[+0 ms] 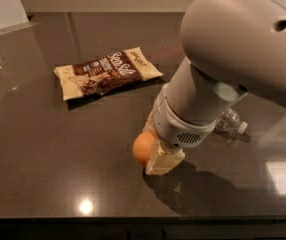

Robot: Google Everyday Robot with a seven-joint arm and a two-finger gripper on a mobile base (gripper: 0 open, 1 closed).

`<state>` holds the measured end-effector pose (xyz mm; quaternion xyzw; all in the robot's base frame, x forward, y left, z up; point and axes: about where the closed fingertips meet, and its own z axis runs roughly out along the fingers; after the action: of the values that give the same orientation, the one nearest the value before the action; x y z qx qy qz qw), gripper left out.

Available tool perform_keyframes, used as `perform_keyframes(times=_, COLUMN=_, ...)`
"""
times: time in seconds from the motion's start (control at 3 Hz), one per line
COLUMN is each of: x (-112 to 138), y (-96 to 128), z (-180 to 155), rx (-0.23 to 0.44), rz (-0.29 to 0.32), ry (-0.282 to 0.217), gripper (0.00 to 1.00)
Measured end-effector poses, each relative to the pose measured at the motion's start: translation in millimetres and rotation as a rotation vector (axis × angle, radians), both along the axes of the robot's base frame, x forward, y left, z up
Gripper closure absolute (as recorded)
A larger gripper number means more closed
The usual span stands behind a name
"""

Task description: Move orange near brown chip bag

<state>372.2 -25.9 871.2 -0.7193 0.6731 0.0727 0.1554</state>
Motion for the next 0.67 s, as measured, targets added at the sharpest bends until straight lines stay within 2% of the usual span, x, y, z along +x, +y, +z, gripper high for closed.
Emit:
perform_keyframes(times=0.33, x=23, y=29, z=23, rx=0.013, rz=-0.015, ry=-0.036, gripper=1.00)
perform_keyframes(times=0.67, x=56, y=58, z=34, rx=0.029, rz=-0.033, ry=-0.059, gripper=1.00)
